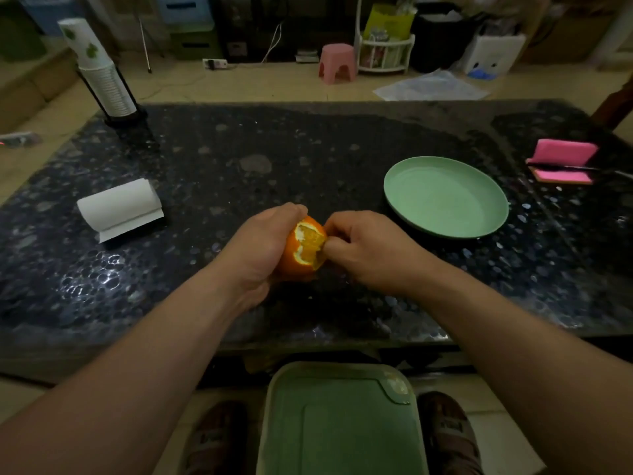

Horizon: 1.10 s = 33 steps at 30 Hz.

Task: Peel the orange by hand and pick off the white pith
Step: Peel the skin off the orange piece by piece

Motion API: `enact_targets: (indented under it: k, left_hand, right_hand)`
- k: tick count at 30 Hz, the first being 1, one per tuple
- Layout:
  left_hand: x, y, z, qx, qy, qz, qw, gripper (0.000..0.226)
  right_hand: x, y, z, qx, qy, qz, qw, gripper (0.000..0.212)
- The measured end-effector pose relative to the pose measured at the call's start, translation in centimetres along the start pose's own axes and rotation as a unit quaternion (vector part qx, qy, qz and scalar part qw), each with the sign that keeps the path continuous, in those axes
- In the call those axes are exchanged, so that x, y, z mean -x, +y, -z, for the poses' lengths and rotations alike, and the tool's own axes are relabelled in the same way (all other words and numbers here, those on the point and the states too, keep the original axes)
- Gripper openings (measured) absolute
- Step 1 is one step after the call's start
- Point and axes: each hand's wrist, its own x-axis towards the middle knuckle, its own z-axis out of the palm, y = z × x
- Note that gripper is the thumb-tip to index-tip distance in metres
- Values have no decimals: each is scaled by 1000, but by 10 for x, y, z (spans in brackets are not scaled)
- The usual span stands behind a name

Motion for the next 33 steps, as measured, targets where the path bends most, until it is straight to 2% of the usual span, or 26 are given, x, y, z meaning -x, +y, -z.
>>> enact_targets:
  k: [4,10,14,20,27,33]
  left_hand:
    - [0,0,1,12,-10,-7,1000,45]
    - [0,0,5,25,-12,-11,1000,33]
    - [0,0,8,22,-5,2,1000,46]
    - [-2,0,15,27,-13,29,999,47]
    - [-3,3,22,42,-9,48,998,49]
    - [-2,1,18,-6,-18,12,1000,39]
  right_hand:
    - [-1,-1,-2,-34,14,-6,999,8]
    - [-1,-3,-4,-80,5,-18,997,11]
    - [-2,-4,-5,-107,-7,-28,994,12]
    - [-4,-2,-5,-128,-27,-32,991,14]
    - [-2,0,-1,-133,-53,-19,990,19]
    - [-2,-3,4,-45,-86,-26,995,22]
